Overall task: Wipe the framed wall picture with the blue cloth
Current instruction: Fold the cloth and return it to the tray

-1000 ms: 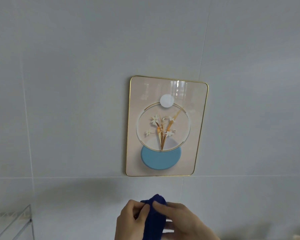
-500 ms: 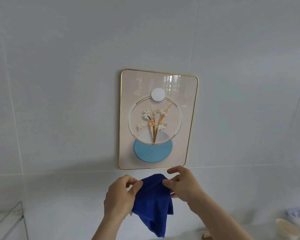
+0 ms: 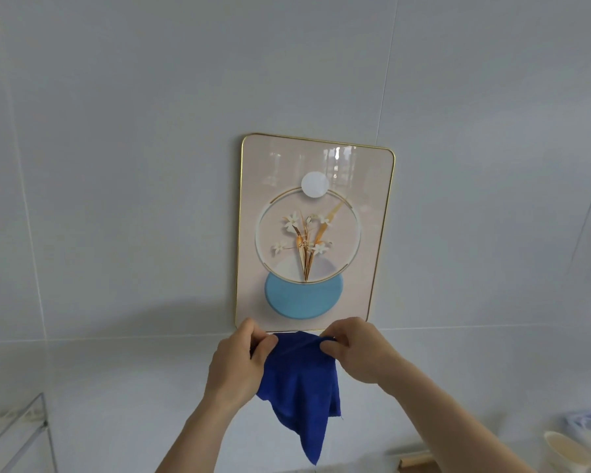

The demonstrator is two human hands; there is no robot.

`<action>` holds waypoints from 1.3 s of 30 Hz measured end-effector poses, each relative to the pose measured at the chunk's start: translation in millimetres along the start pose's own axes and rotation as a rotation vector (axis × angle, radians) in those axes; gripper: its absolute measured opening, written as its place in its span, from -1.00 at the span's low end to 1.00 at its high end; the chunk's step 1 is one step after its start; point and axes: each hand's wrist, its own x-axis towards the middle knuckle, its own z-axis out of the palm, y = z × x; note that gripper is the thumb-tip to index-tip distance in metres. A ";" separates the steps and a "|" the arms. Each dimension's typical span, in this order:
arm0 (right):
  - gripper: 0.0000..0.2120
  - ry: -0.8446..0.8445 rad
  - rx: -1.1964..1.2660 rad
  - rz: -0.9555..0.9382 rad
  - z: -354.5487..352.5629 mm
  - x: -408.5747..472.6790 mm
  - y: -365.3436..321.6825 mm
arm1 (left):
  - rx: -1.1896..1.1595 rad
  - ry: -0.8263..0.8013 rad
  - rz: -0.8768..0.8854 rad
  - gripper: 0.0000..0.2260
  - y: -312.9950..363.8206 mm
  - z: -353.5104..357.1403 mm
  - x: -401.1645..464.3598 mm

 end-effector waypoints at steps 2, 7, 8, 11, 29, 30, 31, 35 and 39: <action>-0.80 0.034 -0.013 -0.034 -0.7 2.2 -0.1 | -0.015 0.027 0.013 -0.84 3.2 -3.3 -0.5; -0.82 0.131 -0.001 -0.047 -3.2 8.4 5.0 | -0.025 0.024 0.038 -0.89 10.2 -5.7 2.0; -0.83 0.142 -0.007 -0.054 -4.2 8.1 6.1 | -0.014 0.009 0.056 -0.93 10.9 -5.2 3.4; -0.84 0.170 -0.011 -0.057 -8.0 6.7 10.4 | 0.060 -0.055 0.106 -0.85 12.8 -2.1 6.0; -0.86 0.158 -0.034 0.032 -48.2 2.9 133.6 | 0.170 -0.172 0.140 -0.84 48.7 117.3 16.1; -0.86 0.155 -0.031 0.037 -52.3 2.9 144.8 | 0.175 -0.178 0.141 -0.84 52.4 128.5 16.9; -0.85 0.154 -0.024 0.047 -56.3 3.1 156.1 | 0.180 -0.184 0.139 -0.84 56.7 139.8 17.8; -0.85 0.145 0.001 0.082 -72.0 2.4 203.5 | 0.183 -0.218 0.122 -0.84 73.1 187.7 20.7; -0.85 0.141 0.013 0.119 -84.5 1.7 252.9 | 0.187 -0.254 0.112 -0.84 85.1 235.9 20.3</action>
